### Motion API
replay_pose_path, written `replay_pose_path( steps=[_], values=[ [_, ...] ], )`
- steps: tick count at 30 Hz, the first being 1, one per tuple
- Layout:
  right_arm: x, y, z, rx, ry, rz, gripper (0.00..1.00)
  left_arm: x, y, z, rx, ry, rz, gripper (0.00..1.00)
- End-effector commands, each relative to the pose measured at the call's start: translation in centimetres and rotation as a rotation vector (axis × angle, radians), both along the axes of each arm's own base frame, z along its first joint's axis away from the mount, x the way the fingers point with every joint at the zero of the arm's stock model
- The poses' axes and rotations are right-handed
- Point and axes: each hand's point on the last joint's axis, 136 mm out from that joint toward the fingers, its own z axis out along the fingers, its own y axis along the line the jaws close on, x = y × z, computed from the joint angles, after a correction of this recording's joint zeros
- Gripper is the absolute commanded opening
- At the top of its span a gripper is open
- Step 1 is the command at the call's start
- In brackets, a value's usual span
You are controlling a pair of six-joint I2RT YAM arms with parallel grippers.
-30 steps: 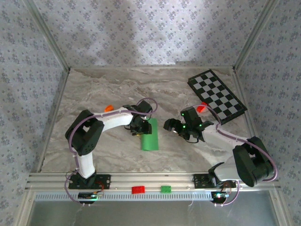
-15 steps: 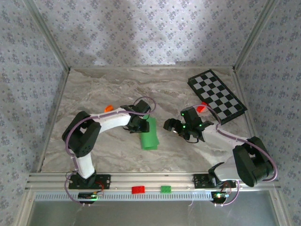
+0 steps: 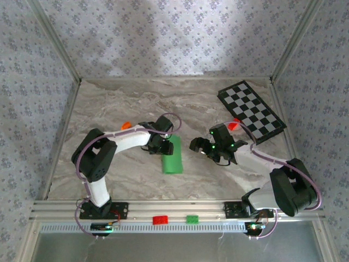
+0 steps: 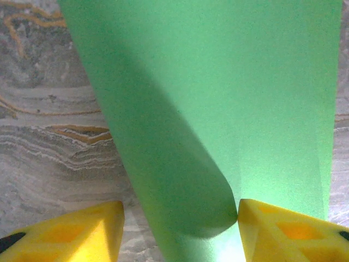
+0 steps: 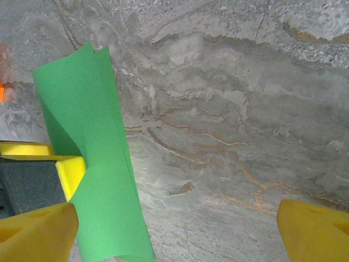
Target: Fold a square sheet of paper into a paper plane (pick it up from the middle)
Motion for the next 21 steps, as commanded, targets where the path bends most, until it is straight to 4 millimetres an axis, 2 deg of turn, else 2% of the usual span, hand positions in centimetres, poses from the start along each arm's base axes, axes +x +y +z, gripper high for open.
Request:
replay_pose_path(
  steps=[1, 9, 12, 21],
  values=[
    [-0.1, 0.1, 0.0, -0.008, 0.0, 0.013, 0.96, -0.8, -0.7, -0.3, -0.03, 0.026, -0.097, 0.58],
    [-0.1, 0.3, -0.2, -0.007, 0.006, 0.018, 0.96, -1.0, -0.8, 0.0, -0.024, 0.017, -0.191, 0.59],
    [0.0, 0.3, -0.1, -0.006, 0.003, 0.017, 0.96, -0.3, -0.2, -0.1, -0.003, 0.018, -0.161, 0.59],
    [-0.1, 0.3, -0.3, -0.008, 0.008, 0.016, 0.96, 0.3, -0.4, -0.6, -0.02, 0.018, -0.114, 0.59]
  ],
)
